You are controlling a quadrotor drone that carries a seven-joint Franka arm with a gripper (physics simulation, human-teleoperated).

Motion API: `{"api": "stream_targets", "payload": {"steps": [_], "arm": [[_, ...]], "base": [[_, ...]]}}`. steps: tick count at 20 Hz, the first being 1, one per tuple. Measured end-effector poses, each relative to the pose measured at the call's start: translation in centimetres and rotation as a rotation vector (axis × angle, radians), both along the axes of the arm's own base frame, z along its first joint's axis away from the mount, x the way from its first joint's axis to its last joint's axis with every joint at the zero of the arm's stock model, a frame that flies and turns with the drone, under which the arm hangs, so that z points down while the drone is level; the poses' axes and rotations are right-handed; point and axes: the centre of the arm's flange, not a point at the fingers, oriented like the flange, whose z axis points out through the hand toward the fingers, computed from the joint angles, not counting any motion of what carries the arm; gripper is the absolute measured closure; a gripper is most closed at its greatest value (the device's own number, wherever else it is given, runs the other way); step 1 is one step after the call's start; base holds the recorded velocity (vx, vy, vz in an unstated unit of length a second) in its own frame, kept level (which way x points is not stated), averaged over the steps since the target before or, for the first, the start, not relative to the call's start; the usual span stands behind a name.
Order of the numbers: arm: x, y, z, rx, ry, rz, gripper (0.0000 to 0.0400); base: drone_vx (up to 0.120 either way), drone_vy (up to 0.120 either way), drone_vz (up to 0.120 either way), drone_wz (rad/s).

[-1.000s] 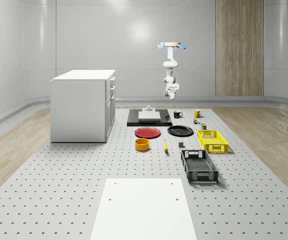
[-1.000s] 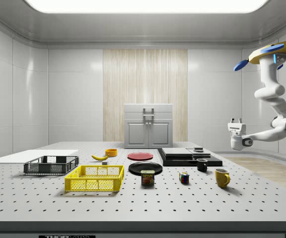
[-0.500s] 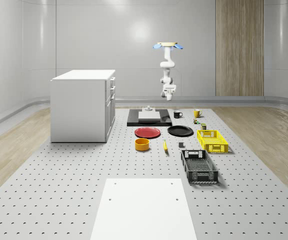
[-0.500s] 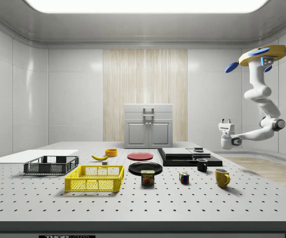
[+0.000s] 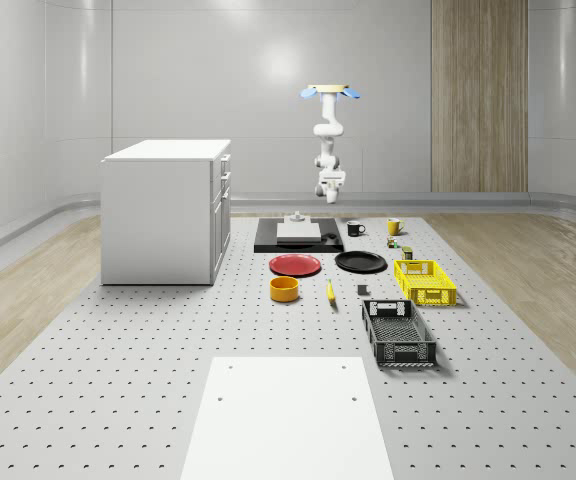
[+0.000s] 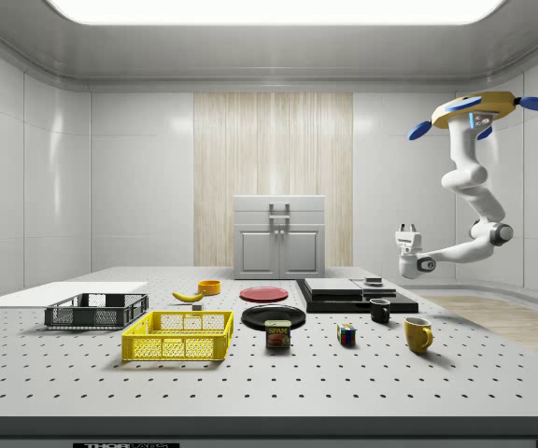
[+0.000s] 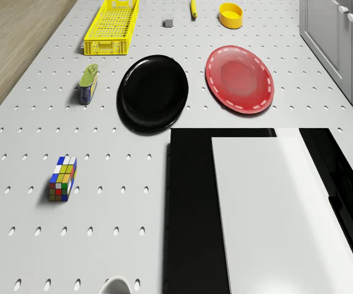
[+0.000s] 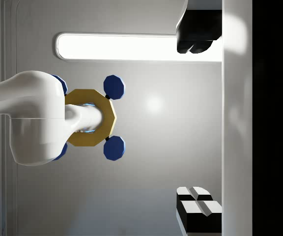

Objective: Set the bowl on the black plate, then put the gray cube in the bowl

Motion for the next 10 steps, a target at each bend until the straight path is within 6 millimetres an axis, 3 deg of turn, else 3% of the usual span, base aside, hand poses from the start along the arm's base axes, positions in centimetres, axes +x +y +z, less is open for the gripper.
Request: {"api": "stream_targets", "payload": {"steps": [10], "arm": [[-0.08, 0.14, 0.00, -0.014, -0.008, 0.000, 0.0000]], "base": [[0.120, -0.120, 0.000, 0.000]]}}
